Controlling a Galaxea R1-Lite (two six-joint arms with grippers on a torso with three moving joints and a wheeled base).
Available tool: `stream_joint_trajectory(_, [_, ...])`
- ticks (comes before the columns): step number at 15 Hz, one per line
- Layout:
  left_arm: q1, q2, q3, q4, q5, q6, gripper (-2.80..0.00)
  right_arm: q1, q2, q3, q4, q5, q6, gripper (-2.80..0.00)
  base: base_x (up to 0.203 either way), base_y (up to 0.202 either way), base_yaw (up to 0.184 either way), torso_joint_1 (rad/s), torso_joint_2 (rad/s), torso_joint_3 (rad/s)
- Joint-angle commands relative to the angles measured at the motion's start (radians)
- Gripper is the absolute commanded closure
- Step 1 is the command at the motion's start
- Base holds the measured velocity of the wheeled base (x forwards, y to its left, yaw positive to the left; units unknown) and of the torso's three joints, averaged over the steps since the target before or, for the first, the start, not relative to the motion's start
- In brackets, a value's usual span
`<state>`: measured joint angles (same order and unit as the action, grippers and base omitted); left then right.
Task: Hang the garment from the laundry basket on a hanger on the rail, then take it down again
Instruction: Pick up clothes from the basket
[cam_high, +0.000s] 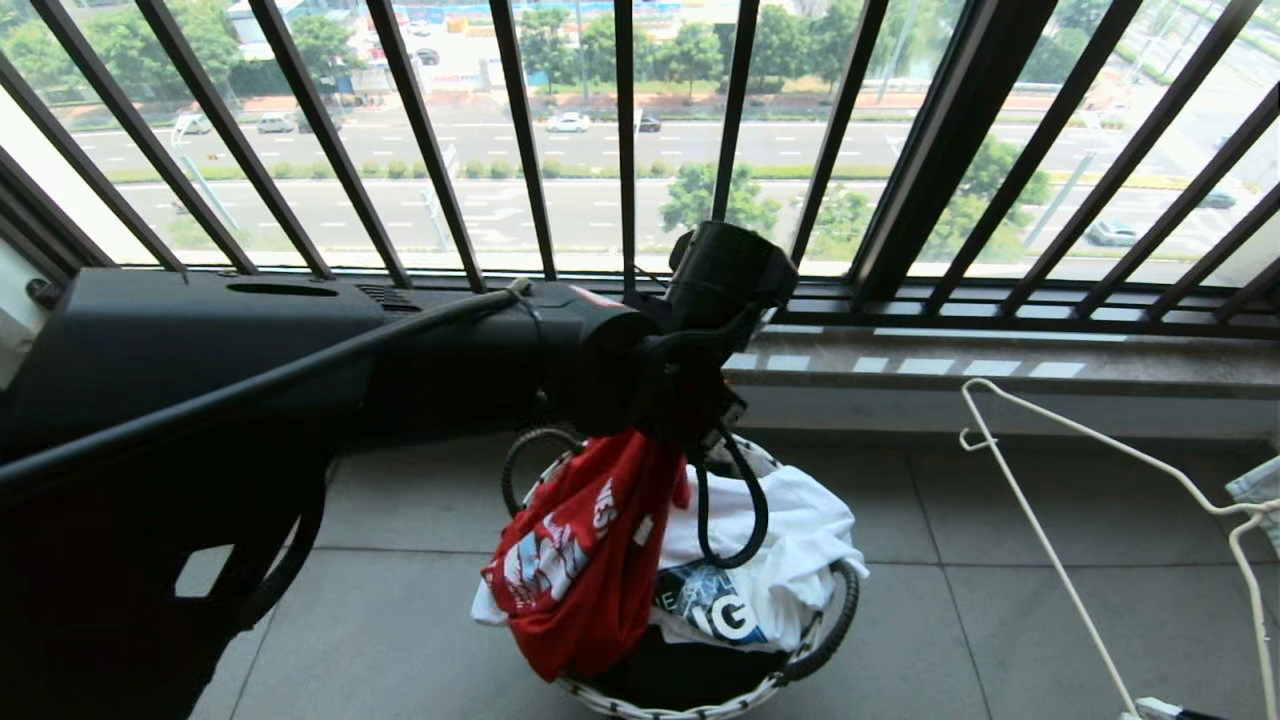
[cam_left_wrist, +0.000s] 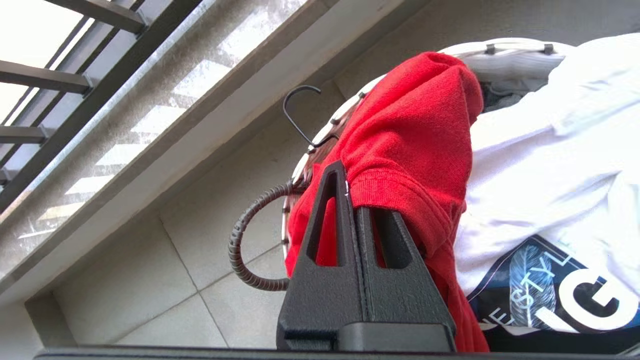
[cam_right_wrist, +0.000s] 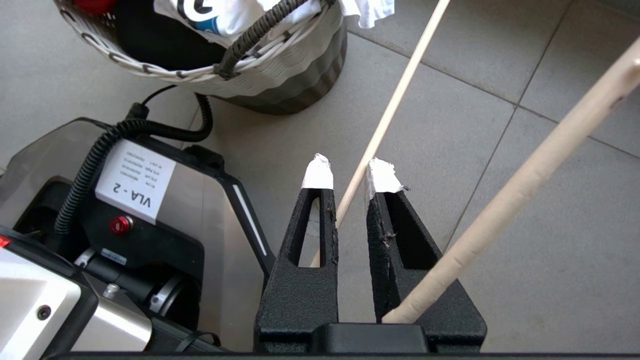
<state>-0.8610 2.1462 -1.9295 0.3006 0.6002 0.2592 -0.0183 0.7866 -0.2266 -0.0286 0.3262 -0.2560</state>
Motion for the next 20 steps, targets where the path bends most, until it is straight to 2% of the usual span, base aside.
stream_joint_trajectory(1, [-0.021,-0.041,-0.022,0.002,0.006,-0.005,0.0,-0.002,0.002,0.0,-0.001,0.002,-0.002,0.0,0.0,0.0,0.0,0.0,0.0,0.0])
stream_joint_trajectory(4, [-0.023,-0.114,-0.02,0.008,0.01,-0.069,0.0,0.0,0.002,0.0,-0.001,0.002,-0.002,0.0,0.0,0.0,0.0,0.0,0.0,0.0])
stream_joint_trajectory(5, [-0.017,-0.136,-0.014,0.041,0.01,-0.108,0.0,0.0,0.001,0.0,-0.001,0.002,-0.002,0.0,0.0,0.0,0.0,0.0,0.0,0.0])
stream_joint_trajectory(6, [-0.007,-0.157,0.004,0.109,0.01,-0.179,0.0,0.0,0.001,0.001,-0.001,0.002,-0.002,0.0,0.0,0.0,0.0,0.0,0.0,0.0])
stream_joint_trajectory(7, [0.004,-0.172,0.05,0.153,0.008,-0.248,0.0,-0.001,0.002,0.0,-0.001,0.002,-0.002,0.0,0.0,0.0,0.0,0.0,0.0,0.0])
stream_joint_trajectory(8, [0.018,-0.182,0.104,0.169,0.006,-0.289,0.0,0.0,0.0,0.001,-0.001,0.002,-0.002,0.0,0.0,0.0,0.0,0.0,0.0,0.0])
stream_joint_trajectory(12, [0.084,-0.206,0.357,0.18,-0.05,-0.421,0.0,0.0,0.001,0.001,-0.001,0.002,-0.002,0.0,0.0,0.0,0.0,0.0,0.0,0.0])
stream_joint_trajectory(15, [0.098,-0.197,0.486,0.172,-0.076,-0.456,0.0,0.0,0.002,0.001,-0.001,0.002,-0.003,0.0,0.0,0.0,0.0,0.0,0.0,0.0])
stream_joint_trajectory(17, [0.097,-0.18,0.549,0.094,-0.08,-0.453,0.0,0.0,0.002,0.001,-0.001,0.002,-0.003,0.0,0.0,0.0,0.0,0.0,0.0,0.0])
stream_joint_trajectory(20, [0.085,-0.159,0.589,0.074,-0.08,-0.451,0.0,-0.001,0.002,0.002,-0.001,0.002,-0.003,0.0,0.0,0.0,0.0,0.0,0.0,0.0])
